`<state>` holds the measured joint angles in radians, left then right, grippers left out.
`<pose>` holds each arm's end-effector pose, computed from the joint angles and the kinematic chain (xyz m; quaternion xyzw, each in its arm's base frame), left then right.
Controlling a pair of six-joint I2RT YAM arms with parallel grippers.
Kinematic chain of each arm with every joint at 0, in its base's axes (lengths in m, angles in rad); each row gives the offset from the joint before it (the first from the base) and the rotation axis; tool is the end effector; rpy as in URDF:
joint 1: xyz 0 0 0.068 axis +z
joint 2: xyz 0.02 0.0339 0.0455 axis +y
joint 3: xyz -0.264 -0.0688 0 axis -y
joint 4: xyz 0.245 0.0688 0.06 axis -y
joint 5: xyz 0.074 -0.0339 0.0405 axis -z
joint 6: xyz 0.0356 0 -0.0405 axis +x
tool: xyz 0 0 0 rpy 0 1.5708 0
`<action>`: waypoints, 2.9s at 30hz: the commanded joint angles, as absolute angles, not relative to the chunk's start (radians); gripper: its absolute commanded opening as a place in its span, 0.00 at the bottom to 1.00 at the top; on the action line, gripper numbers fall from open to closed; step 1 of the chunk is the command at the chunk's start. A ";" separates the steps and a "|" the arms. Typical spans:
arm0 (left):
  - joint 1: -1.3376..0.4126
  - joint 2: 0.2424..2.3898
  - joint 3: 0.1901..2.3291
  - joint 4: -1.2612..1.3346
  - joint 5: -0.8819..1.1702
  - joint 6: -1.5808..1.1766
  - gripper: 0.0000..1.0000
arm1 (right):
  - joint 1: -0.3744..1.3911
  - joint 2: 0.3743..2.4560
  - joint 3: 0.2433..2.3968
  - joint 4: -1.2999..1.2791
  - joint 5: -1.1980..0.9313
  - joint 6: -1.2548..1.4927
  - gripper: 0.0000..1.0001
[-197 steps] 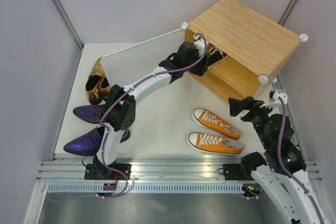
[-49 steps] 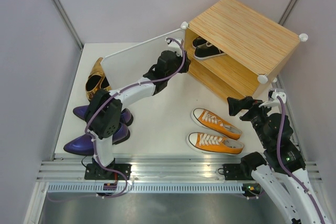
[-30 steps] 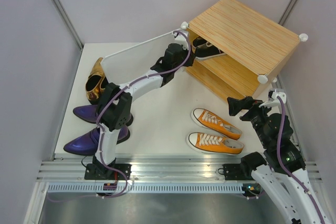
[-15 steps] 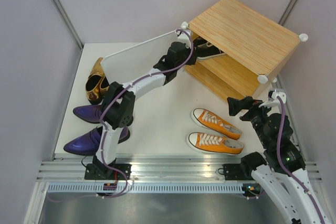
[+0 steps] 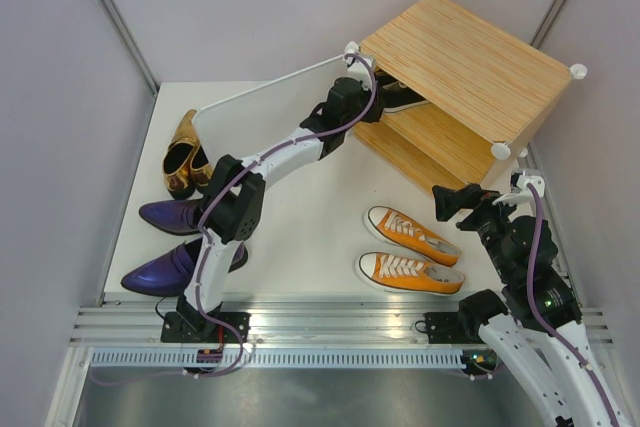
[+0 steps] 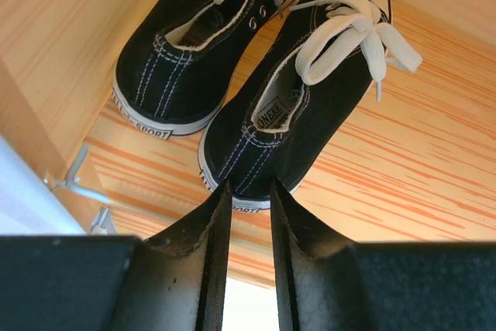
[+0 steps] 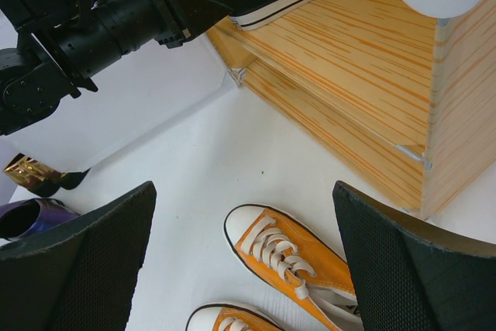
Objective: Place and organize the shoes in the shoe cabinet
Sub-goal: Place the shoe in the shoe cabinet, then pick up the shoe from the center of the board.
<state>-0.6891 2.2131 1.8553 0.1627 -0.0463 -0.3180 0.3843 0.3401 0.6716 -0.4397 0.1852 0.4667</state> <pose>0.4148 -0.3396 0.2740 0.1281 0.7619 -0.2906 0.5646 0.0874 0.0283 0.3263 0.0922 0.7379 0.2118 0.6341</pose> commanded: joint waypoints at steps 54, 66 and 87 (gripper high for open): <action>-0.703 0.554 0.778 -0.650 -0.411 -0.966 0.79 | 0.388 0.443 0.684 -0.382 -0.071 0.537 0.92; -0.701 0.514 0.729 -1.093 -0.677 -1.389 0.82 | 0.388 0.456 0.663 -0.371 -0.086 0.522 0.92; -0.689 0.849 0.755 -1.151 -0.841 -1.878 0.86 | 0.390 0.416 0.624 -0.368 -0.083 0.515 0.94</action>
<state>-0.6968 0.7567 0.7513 -1.2274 -0.8009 -1.8332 0.3843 0.4271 0.6285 -0.4030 -0.0792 0.5194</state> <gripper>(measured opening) 0.851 0.940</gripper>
